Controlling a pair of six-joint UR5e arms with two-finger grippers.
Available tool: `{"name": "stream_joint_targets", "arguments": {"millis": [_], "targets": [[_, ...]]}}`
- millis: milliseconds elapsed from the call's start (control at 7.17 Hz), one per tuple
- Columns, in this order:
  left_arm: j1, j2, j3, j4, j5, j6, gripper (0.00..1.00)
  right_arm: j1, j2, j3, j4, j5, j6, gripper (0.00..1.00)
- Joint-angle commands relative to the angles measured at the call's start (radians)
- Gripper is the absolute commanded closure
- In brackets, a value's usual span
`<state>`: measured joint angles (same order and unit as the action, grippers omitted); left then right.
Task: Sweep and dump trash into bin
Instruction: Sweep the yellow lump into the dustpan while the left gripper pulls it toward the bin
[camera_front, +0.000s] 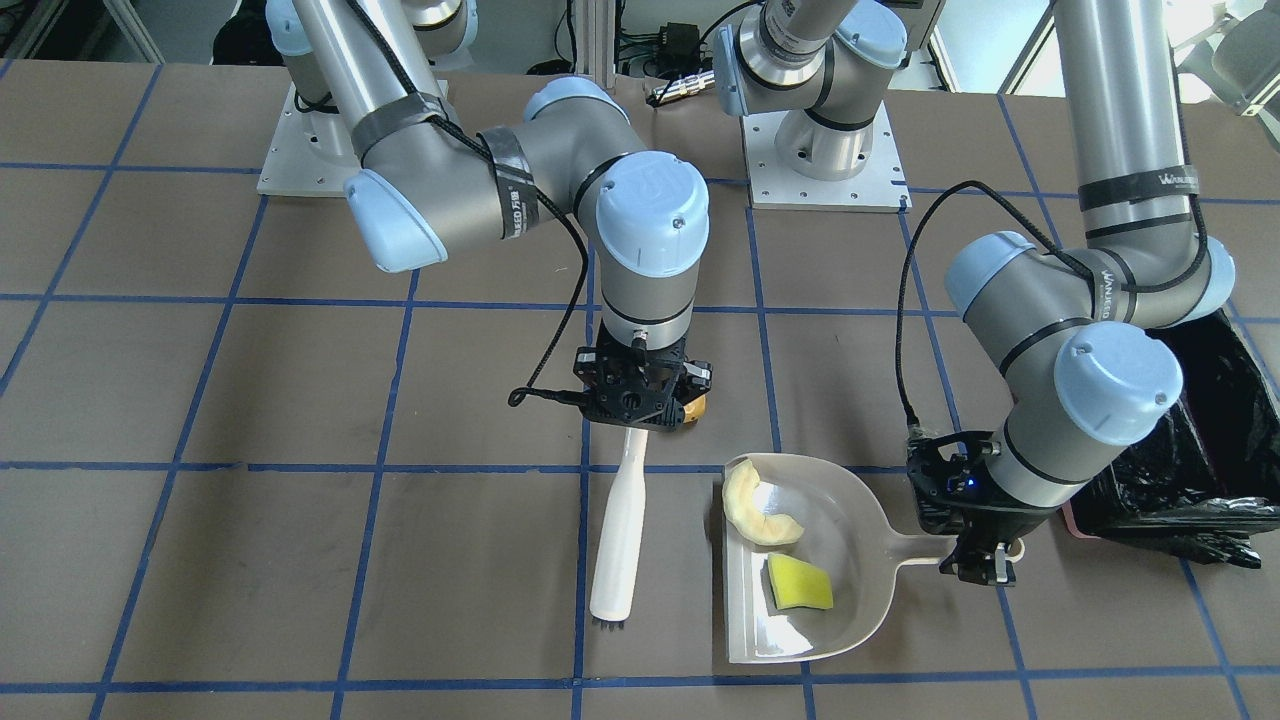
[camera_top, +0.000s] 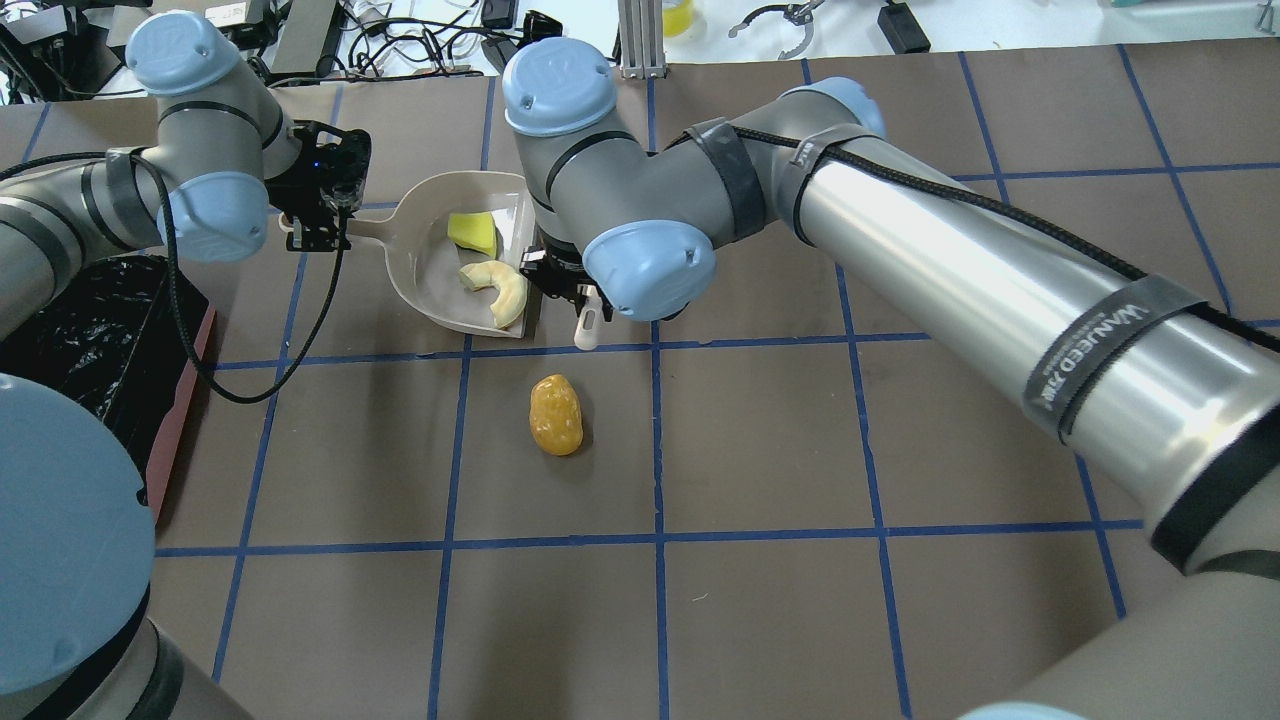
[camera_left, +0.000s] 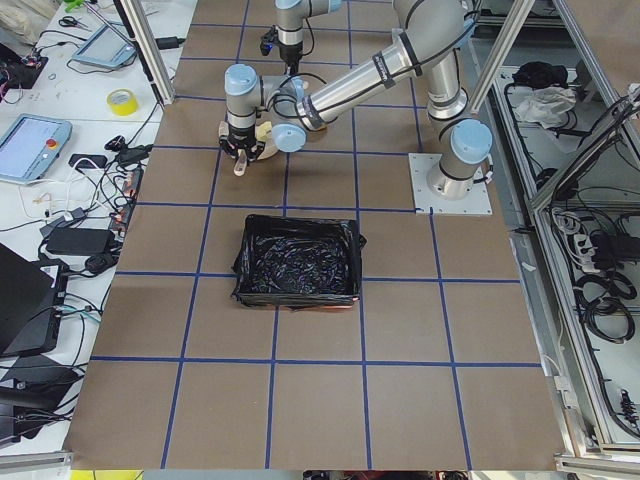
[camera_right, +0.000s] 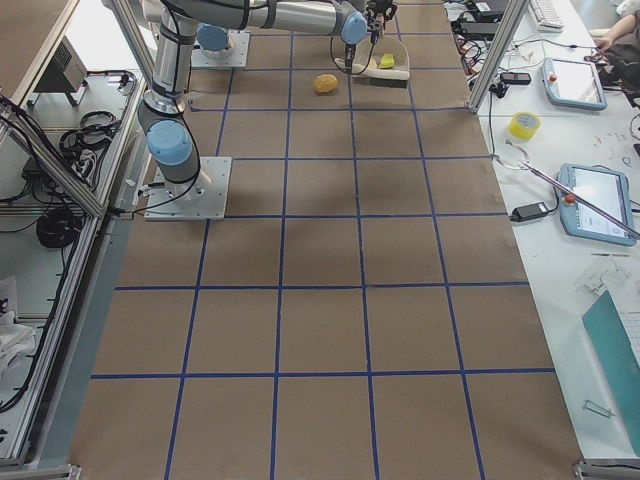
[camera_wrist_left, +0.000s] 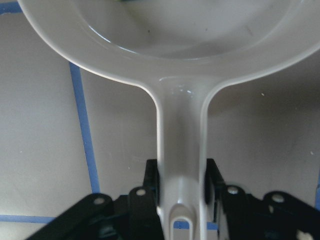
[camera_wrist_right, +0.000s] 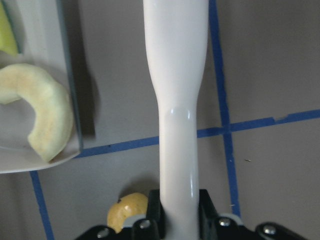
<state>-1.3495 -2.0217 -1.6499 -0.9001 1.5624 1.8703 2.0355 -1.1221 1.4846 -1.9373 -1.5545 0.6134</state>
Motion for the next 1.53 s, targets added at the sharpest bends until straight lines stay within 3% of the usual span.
{"name": "stream_joint_targets", "arguments": {"millis": [0,279,558,698,977,1395], "targets": [[0.058,0.094,-0.095,-0.017,-0.027,0.062,1.0,-0.008,-0.155,0.203,0.017,-0.01,-0.034,0.96],[0.059,0.243,-0.257,-0.049,-0.019,0.105,1.0,0.018,-0.263,0.356,0.012,0.01,0.055,1.0],[0.111,0.348,-0.408,-0.037,-0.021,0.148,1.0,0.154,-0.24,0.404,-0.113,0.014,0.186,1.0],[0.112,0.391,-0.477,-0.03,-0.021,0.139,1.0,0.169,-0.222,0.408,-0.149,0.016,0.195,0.99],[0.102,0.394,-0.6,0.138,-0.018,0.138,1.0,0.18,-0.173,0.411,-0.266,0.091,0.247,0.99],[0.102,0.371,-0.602,0.171,-0.004,0.138,1.0,0.21,-0.102,0.402,-0.369,0.102,0.29,0.99]]}}
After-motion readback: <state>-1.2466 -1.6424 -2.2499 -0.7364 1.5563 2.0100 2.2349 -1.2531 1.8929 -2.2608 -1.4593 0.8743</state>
